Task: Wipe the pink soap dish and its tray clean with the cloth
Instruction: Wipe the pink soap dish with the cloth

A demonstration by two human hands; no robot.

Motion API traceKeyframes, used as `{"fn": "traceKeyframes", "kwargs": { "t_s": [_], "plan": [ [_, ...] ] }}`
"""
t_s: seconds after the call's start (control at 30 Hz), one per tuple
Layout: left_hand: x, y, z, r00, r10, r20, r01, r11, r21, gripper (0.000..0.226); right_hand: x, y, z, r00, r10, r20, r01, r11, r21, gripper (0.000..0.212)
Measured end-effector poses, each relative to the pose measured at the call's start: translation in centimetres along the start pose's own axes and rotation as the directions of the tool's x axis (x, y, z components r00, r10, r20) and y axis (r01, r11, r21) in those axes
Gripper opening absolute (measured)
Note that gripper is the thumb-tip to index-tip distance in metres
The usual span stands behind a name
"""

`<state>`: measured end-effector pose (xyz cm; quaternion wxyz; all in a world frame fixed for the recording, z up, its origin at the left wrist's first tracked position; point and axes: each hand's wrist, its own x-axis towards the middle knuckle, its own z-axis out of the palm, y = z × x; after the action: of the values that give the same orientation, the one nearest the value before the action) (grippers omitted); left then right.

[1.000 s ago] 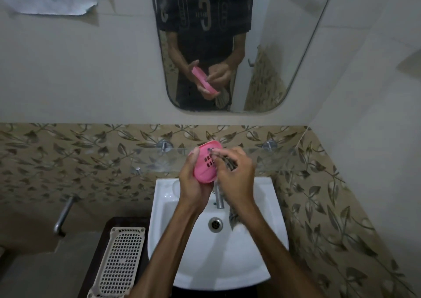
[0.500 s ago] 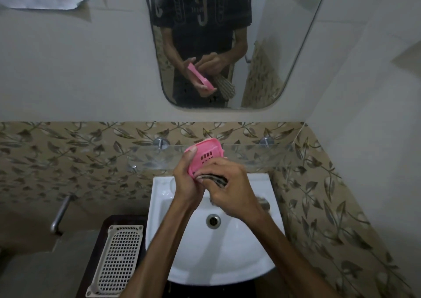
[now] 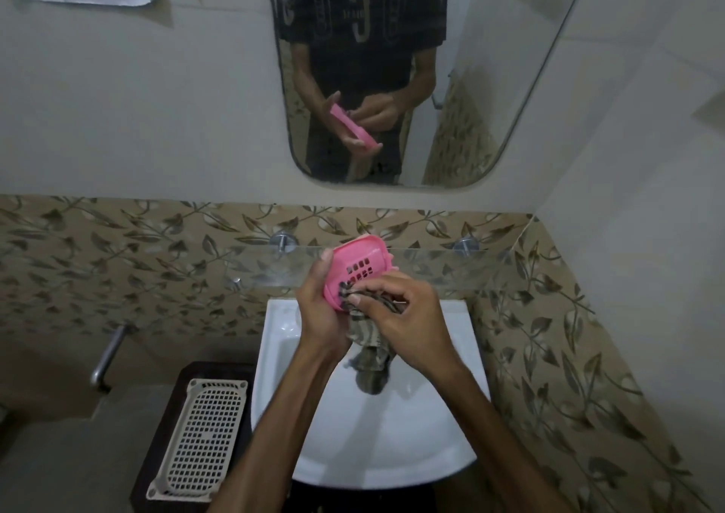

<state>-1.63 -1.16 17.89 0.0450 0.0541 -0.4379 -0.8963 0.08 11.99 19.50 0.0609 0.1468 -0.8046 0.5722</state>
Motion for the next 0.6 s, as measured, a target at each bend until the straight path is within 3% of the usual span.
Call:
{"fn": "traceKeyframes", "kwargs": {
  "t_s": [0.07, 0.2, 0.33, 0.43, 0.53, 0.6],
  "plan": [
    [0.1, 0.1, -0.1, 0.999, -0.031, 0.027, 0.032, 0.999, -0.037, 0.039, 0.7, -0.1, -0.9, 0.998, -0.052, 0.042, 0.054, 0.996, -0.064, 0.019],
    [0.4, 0.8, -0.4, 0.983, -0.113, 0.146, 0.128, 0.987, -0.100, 0.075, 1.6, -0.2, -2.7, 0.975, -0.189, 0.116, 0.212, 0.949, -0.235, 0.019],
    [0.4, 0.7, 0.2, 0.990, -0.081, 0.118, 0.091, 0.992, -0.083, 0.077, 0.9, -0.6, -1.2, 0.954, -0.286, 0.094, 0.299, 0.933, -0.198, 0.019],
    [0.1, 0.6, -0.1, 0.987, -0.054, 0.153, 0.056, 0.998, -0.010, 0.047, 0.5, -0.6, 0.1, 0.951, -0.307, 0.032, 0.308, 0.938, -0.159, 0.019],
    [-0.2, 0.6, -0.2, 0.982, -0.069, 0.176, 0.072, 0.997, -0.011, 0.044, 0.5, -1.2, 1.3, 0.971, -0.239, -0.012, 0.238, 0.970, -0.047, 0.017],
    [-0.2, 0.9, 0.0, 0.983, -0.073, 0.170, 0.082, 0.996, -0.045, 0.049, 0.6, -1.7, 2.0, 0.990, -0.119, -0.072, 0.128, 0.983, 0.134, 0.016]
  ]
}}
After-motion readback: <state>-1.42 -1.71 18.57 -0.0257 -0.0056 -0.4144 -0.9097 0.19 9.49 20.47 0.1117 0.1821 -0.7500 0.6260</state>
